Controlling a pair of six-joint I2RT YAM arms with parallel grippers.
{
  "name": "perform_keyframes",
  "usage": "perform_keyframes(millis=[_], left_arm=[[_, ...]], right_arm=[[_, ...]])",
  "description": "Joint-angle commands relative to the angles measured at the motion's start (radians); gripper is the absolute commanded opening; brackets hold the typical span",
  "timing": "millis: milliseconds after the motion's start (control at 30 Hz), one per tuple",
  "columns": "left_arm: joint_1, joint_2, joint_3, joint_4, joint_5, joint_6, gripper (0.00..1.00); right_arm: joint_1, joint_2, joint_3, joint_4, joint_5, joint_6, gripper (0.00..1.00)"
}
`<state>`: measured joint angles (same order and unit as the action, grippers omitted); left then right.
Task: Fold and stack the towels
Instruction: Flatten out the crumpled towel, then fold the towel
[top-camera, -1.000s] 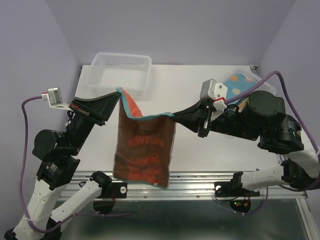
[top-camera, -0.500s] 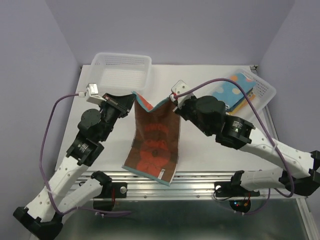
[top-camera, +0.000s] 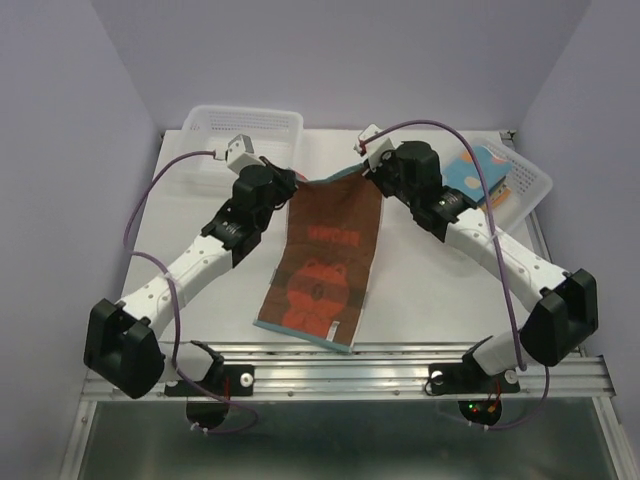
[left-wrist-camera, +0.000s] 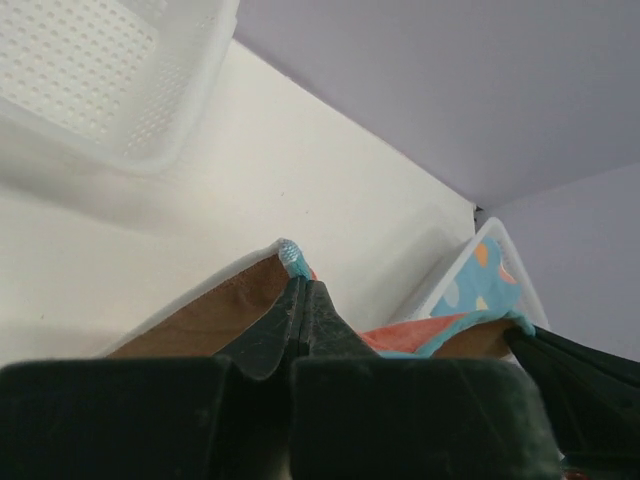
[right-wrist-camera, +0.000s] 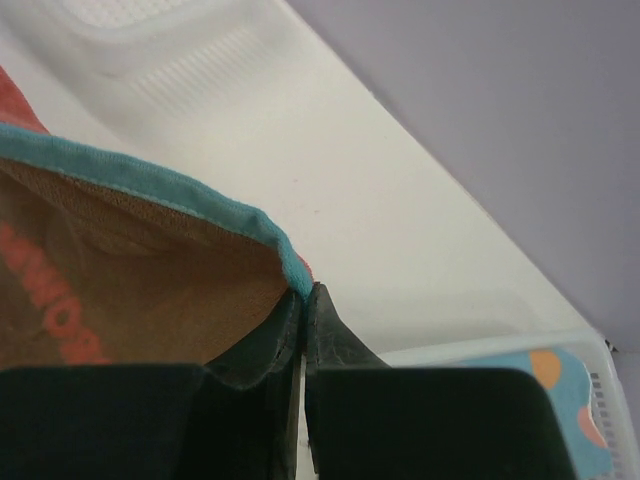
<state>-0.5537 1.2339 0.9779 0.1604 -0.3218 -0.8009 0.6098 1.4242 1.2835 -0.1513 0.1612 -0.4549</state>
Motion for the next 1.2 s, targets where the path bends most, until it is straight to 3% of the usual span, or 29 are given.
perform_keyframes(millis=[0, 333, 600, 933, 1167], left_arm=[[0.024, 0.114, 0.152, 0.099, -0.017, 0.052, 0.00], [0.104, 0.415, 0.392, 0.137, 0.091, 0.068, 0.00], [0.135, 0.504, 0.461, 0.134, 0.158, 0.062, 0.00], [0.133, 0.395, 0.269, 0.143, 0.202, 0.025, 0.00], [0.121, 0.233, 0.014, 0.162, 0.214, -0.037, 0.00]], right_arm=[[-0.094, 0.070, 0.053, 0.094, -0.155, -0.071, 0.01], [-0.255, 0.277, 0.212, 0.088, -0.357, -0.195, 0.01], [-0.277, 0.389, 0.358, -0.007, -0.387, -0.211, 0.01], [-0.268, 0.240, 0.148, -0.138, -0.644, -0.166, 0.01], [-0.188, 0.130, -0.001, -0.182, -0.631, -0.107, 0.01]])
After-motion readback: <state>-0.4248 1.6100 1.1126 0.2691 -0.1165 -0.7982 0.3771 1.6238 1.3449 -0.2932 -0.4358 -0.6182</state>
